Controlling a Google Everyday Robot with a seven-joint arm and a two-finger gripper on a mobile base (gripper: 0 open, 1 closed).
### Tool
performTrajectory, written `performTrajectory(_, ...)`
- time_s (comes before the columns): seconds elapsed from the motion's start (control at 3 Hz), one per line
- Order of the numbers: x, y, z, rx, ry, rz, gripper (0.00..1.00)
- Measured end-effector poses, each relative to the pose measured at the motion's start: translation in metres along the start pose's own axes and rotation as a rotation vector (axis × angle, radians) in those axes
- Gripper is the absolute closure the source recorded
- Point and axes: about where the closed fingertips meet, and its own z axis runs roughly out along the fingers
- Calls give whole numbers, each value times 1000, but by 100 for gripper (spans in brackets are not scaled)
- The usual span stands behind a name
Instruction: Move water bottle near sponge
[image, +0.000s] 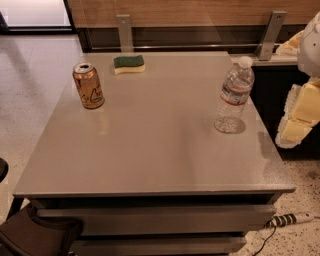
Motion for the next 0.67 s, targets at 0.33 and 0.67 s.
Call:
performTrajectory(0.33,0,0,0,0,0,0,0)
performTrajectory(0.67,2,-6,0,26,-24,17,0)
